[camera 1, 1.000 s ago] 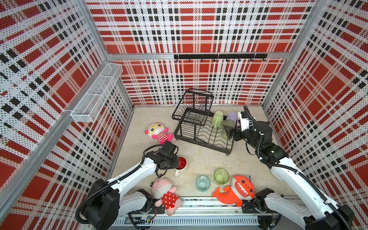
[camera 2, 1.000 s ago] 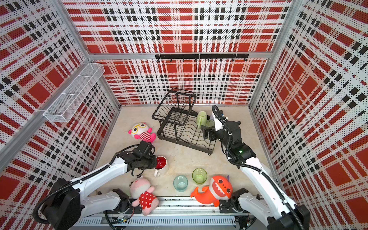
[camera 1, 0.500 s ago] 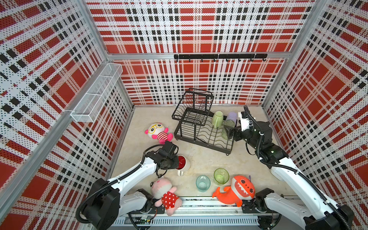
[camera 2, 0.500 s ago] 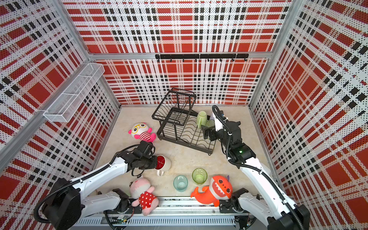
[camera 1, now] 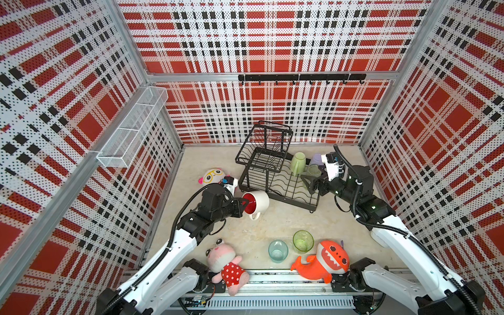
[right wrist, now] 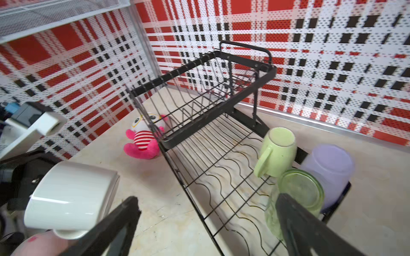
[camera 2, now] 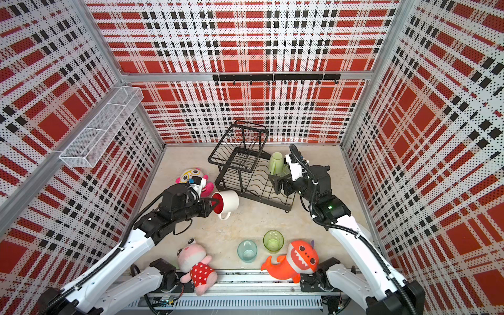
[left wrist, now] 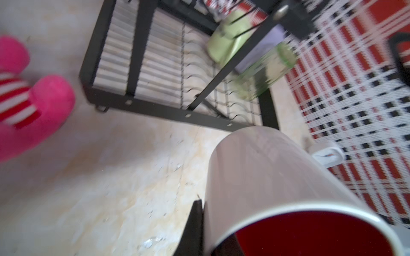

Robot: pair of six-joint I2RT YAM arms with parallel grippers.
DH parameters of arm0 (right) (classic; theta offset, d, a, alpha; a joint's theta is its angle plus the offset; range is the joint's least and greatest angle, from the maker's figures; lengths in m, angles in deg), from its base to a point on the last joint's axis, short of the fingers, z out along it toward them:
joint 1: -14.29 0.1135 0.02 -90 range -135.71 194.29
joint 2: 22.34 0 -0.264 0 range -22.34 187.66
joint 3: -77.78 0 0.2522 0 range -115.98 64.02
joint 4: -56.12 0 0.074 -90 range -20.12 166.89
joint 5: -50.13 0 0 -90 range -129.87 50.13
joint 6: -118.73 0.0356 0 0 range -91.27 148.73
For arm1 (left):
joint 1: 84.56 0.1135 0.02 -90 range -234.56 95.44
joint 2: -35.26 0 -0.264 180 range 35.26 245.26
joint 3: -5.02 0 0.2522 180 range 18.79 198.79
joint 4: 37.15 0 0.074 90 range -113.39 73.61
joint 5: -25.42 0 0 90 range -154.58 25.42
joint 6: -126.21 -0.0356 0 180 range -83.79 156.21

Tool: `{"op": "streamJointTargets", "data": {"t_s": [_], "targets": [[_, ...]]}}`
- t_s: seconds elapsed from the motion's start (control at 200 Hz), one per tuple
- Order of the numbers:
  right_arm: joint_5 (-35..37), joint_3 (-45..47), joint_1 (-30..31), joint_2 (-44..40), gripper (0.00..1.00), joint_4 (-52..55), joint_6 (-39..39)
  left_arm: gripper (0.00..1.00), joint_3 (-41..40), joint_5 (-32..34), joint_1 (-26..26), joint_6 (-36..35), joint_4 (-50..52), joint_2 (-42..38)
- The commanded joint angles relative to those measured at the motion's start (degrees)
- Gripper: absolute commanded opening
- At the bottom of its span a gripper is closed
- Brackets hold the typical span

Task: Load cups into a dish rack
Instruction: Pick up the cup from the center of the table.

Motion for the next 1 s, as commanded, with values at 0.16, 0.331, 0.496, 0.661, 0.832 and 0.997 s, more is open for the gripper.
{"op": "streamJointTargets", "data": {"t_s": [0.16, 0.331, 0.496, 0.661, 0.832, 0.997], "targets": [[-27.9, 7.2, 0.3, -3.4, 1.00, -15.6, -0.8, 0.00, -2.2, -15.8, -0.4, -2.7, -22.0, -2.8], [-33.3, 11.4, 1.7, -4.0, 1.00, -24.6, 0.5, 0.00, -2.4, -21.4, -2.1, -2.5, -28.3, -1.0], [-42.2, 14.8, 4.8, -2.2, 1.00, -34.3, 3.0, 0.00, -2.8, -20.9, -6.5, -5.7, -31.4, -0.2], [-42.6, 16.3, 9.2, -1.2, 1.00, -40.4, 5.0, 0.00, -2.8, -20.6, -8.7, -5.3, -33.6, 1.2], [-40.6, 13.2, 13.2, -0.6, 1.00, -29.4, -3.2, 0.00, -2.6, -20.4, -9.1, -5.0, -35.1, 1.6], [-40.2, 12.8, 14.0, 0.7, 1.00, -28.7, -3.4, 0.00, -1.9, -21.4, -10.3, -4.8, -37.4, 1.8]]}}
